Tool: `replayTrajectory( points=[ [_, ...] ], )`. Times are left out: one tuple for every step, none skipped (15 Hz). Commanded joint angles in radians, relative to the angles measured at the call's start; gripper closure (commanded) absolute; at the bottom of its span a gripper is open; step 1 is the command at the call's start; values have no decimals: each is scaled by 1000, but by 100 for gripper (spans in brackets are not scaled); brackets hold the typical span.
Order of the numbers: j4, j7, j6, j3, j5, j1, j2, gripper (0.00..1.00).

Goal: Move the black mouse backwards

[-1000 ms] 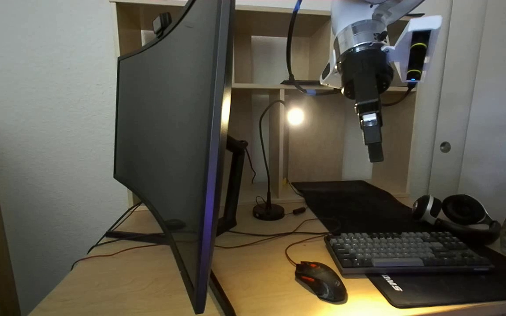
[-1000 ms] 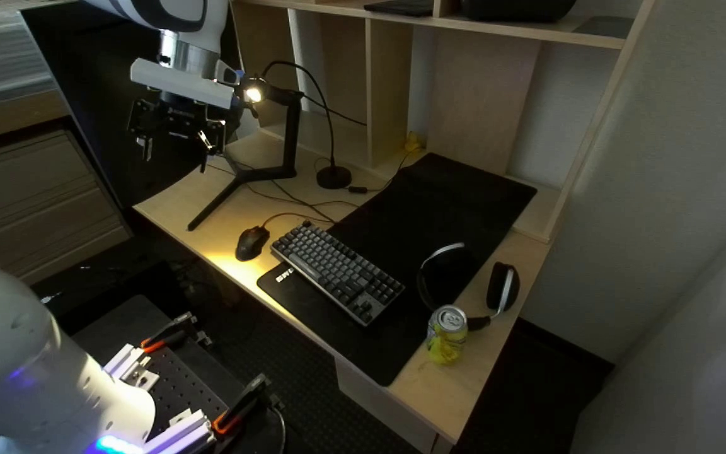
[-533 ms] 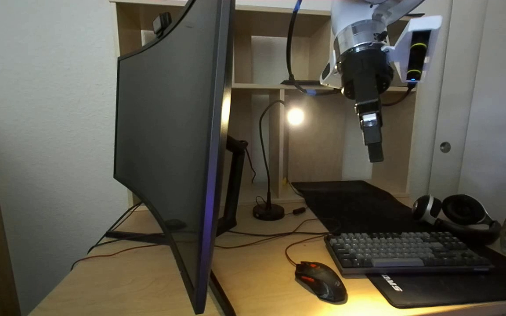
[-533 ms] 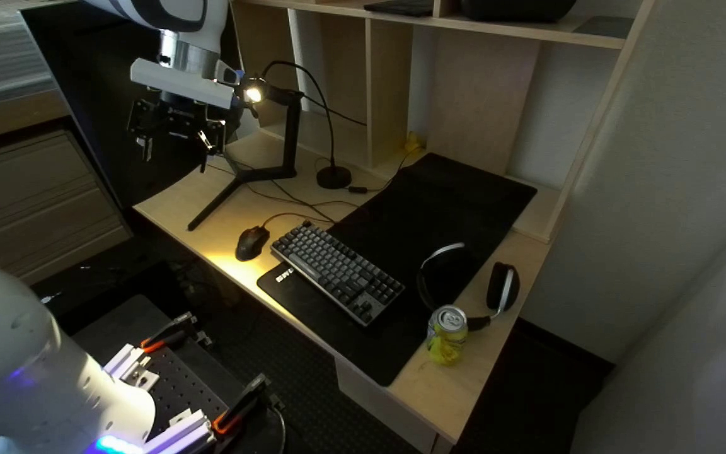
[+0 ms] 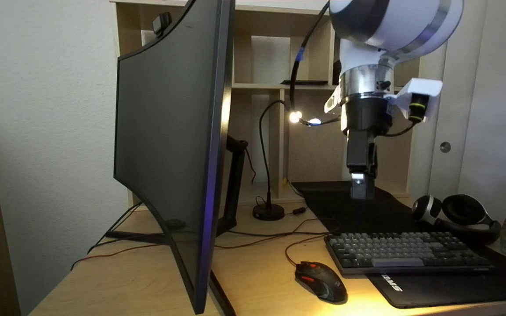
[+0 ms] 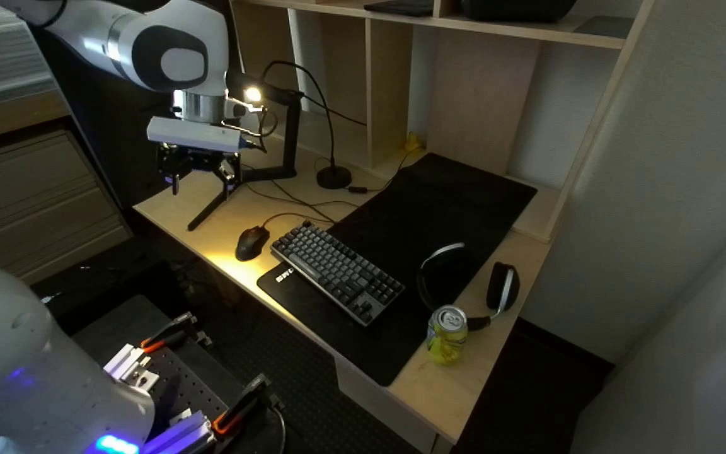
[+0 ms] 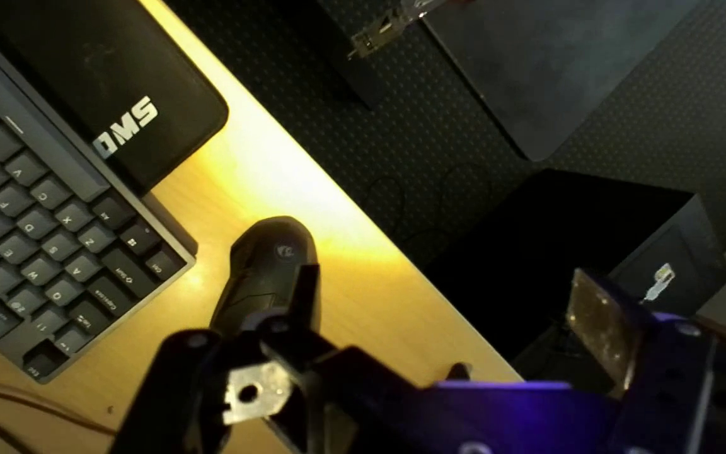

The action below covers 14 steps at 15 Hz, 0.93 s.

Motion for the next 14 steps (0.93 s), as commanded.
replayTrajectory(
  points=[
    [-114,53,200,6,23,14,-30,0],
    [-56,35,122,-7,1,13,-2,0],
    [-76,43,155,-7,4,16,-3,0],
    [-86,47,169,-7,4,18,-5,0],
    [-89,50,174,-8,4,20,-6,0],
    [-91,62,184,-5,4,20,-9,0],
    [-98,52,219,-6,14,23,-10,0],
    [-102,33,247,-9,27,27,-9,0],
    [-107,33,287,-7,22,27,-11,0],
    [-111,28,321,-9,28,31,-10,0],
    [-113,22,352,-11,35,35,-8,0],
    [-112,22,364,-13,38,39,-7,0],
    [-112,29,363,-15,46,43,-7,0],
    [-107,17,339,-23,84,54,-4,0]
  ],
)
